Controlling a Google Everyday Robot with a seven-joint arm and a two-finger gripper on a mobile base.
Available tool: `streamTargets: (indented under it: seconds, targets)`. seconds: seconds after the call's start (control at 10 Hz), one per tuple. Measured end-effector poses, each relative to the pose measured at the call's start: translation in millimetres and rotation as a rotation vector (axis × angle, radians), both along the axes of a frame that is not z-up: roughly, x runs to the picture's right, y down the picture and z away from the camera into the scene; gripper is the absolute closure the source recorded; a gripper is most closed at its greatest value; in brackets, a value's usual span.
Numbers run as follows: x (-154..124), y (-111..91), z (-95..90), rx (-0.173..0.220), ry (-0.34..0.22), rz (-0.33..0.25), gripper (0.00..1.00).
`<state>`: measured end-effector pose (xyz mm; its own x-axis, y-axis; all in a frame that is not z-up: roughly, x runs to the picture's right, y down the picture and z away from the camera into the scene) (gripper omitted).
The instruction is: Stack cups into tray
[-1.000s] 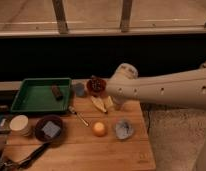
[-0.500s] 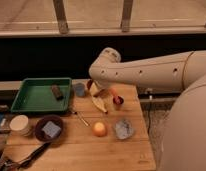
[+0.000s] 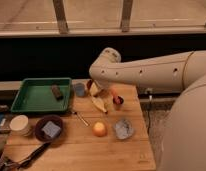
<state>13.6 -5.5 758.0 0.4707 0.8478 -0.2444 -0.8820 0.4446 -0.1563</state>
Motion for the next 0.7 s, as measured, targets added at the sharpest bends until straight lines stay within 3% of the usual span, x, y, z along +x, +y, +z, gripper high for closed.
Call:
streamTargets:
  seconds: [0.4,0.7]
  targets:
    - [-45,-1,40.3,-0.052,-0.133,-0.048,0.20]
    - [-89,-4,78.0,-0.097,-0.257,-0.144,0.20]
